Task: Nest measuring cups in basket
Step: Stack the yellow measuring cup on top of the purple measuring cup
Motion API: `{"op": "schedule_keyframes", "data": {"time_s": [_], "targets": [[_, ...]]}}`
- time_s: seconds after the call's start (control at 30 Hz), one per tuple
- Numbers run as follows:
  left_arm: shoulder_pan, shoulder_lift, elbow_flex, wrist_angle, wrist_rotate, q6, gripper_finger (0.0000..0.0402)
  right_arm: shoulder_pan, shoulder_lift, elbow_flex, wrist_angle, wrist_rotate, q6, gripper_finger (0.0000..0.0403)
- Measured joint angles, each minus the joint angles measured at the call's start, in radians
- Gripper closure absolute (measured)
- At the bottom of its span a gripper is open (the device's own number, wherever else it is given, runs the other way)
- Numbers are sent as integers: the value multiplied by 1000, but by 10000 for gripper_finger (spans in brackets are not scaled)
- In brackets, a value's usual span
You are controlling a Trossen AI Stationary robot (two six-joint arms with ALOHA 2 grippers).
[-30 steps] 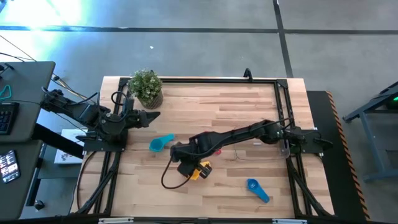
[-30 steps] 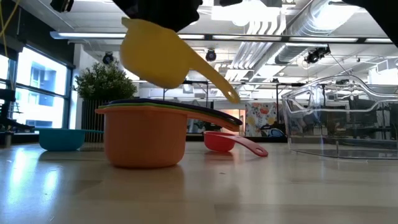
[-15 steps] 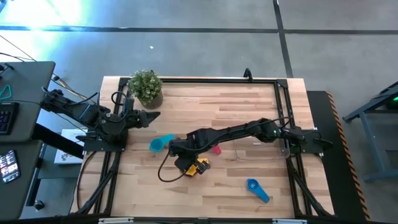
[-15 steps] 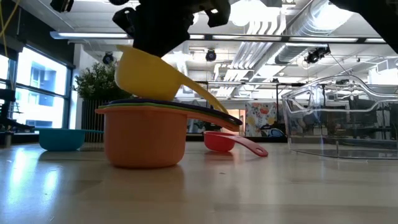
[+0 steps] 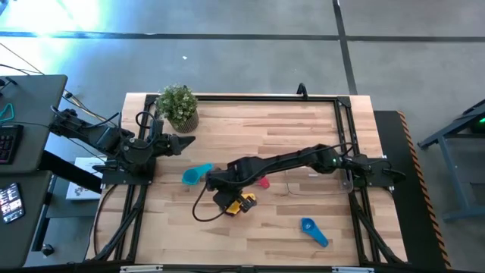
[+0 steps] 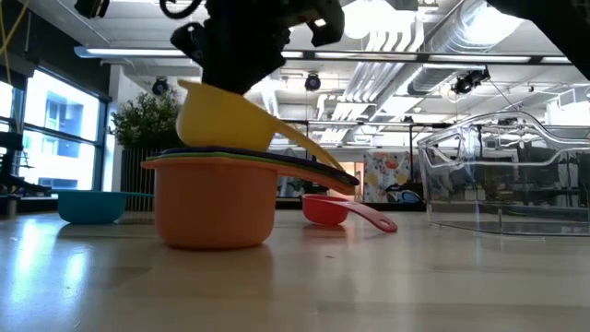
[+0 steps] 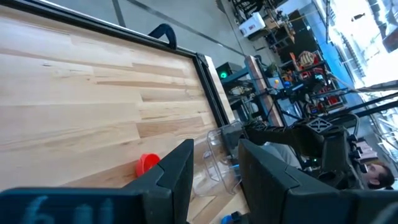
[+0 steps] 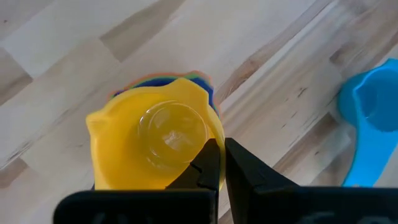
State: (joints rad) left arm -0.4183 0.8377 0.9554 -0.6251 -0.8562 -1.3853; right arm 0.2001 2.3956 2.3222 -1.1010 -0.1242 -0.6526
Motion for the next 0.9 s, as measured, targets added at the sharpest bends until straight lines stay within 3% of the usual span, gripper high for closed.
{"op": "schedule_keyframes", "data": {"time_s": [0.3, 0.9], "targets": [[0, 0, 0, -12, 0, 2, 287, 0, 10, -1, 4, -1, 24, 398], [0, 0, 0, -37, 0, 1, 287, 2, 10, -1, 8, 9, 17, 338]]}}
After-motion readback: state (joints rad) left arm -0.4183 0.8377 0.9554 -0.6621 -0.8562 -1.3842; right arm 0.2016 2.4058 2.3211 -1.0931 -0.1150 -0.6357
